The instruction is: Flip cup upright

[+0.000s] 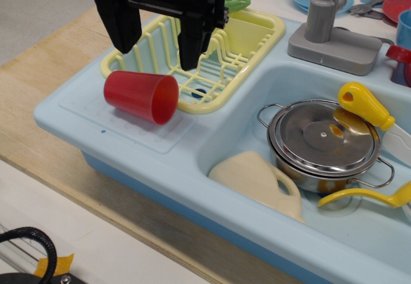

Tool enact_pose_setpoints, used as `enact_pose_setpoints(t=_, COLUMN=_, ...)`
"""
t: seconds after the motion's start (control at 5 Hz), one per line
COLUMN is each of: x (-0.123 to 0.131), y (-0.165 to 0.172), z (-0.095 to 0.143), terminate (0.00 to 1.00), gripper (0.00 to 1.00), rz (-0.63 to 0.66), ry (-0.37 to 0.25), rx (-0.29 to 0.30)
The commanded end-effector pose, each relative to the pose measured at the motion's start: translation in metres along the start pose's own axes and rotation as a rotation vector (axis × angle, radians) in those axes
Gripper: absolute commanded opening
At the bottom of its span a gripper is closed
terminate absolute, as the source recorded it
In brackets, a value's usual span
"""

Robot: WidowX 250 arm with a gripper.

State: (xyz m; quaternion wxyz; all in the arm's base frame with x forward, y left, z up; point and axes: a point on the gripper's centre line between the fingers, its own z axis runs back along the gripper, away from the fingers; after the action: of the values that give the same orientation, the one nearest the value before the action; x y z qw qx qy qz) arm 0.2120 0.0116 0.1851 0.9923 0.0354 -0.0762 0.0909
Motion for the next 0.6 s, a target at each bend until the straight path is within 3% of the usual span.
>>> enact_pose_setpoints(t=0.0, x=0.0, y=0.0, z=0.0, terminate=0.0, gripper=1.0, rz=0.0, ry=0.0, rx=0.0)
enact_pose_setpoints(t=0.2, x=-0.0015, y=-0.0044, z=-0.0043, terminate=0.0, gripper=1.0, rz=-0.016, ry=0.062, rx=0.12)
enact_pose_setpoints(t=0.4, x=0.0019, y=-0.0088, z=-0.0074, terminate=0.0, gripper=1.0, rz=-0.023, ry=0.077, rx=0.201)
